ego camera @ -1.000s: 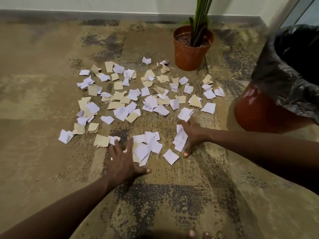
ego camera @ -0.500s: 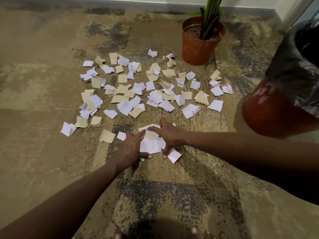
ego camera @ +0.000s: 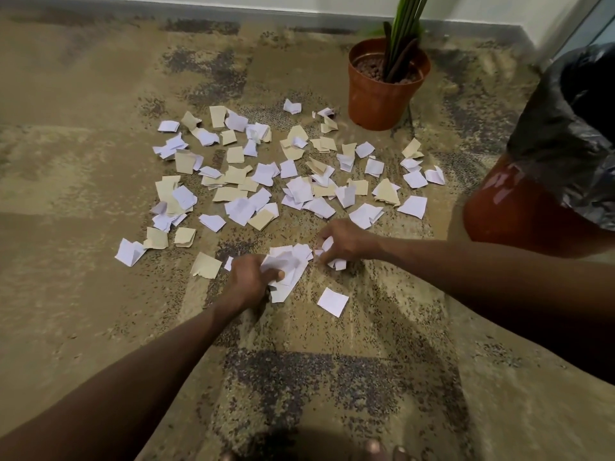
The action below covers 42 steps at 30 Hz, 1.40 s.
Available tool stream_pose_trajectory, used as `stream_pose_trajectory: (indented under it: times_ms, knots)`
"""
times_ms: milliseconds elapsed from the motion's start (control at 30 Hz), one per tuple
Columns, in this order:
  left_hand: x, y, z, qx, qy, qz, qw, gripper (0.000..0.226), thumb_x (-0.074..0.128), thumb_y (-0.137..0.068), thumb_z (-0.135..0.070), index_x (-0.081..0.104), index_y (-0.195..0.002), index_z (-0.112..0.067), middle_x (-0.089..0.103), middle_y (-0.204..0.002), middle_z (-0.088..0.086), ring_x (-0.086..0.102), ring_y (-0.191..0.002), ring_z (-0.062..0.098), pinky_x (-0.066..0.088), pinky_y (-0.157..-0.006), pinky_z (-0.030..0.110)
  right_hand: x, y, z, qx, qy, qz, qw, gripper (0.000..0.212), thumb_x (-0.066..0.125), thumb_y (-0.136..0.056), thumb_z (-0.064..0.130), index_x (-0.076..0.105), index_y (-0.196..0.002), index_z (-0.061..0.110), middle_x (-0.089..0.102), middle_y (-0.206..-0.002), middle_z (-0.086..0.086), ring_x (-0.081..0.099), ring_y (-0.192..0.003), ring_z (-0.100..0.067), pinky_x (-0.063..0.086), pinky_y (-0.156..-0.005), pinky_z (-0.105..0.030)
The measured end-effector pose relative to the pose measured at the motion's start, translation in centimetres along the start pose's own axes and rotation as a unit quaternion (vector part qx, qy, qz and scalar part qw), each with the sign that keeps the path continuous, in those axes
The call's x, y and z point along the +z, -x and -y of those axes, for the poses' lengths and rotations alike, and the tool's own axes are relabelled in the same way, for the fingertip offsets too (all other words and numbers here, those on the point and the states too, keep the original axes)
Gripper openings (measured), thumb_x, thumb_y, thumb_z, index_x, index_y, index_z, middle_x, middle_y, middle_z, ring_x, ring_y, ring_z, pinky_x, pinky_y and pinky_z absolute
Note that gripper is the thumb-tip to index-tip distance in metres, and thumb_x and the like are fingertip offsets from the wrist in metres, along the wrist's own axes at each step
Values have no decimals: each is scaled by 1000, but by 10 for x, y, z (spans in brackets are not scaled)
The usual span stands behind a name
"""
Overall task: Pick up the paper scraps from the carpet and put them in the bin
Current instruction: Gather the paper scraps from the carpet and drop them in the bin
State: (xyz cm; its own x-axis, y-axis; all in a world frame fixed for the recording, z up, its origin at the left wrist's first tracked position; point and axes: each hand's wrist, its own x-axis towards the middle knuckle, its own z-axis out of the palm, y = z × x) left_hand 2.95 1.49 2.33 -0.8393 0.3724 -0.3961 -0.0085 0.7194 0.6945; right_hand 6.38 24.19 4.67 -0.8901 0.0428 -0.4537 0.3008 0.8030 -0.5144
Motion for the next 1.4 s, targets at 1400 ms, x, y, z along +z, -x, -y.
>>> stream_pose_trajectory:
  times_ms: [1400]
  knots:
    - [65, 73, -458, 221, 260, 299, 891, 14, 50, -99, -11, 60, -92, -3, 61, -99, 15, 59, -91, 28, 50, -69, 21, -309, 272, -85, 368, -57, -376, 849, 28, 75, -83, 20, 69, -85, -7, 74, -76, -14, 65, -68, -19, 46, -57, -20]
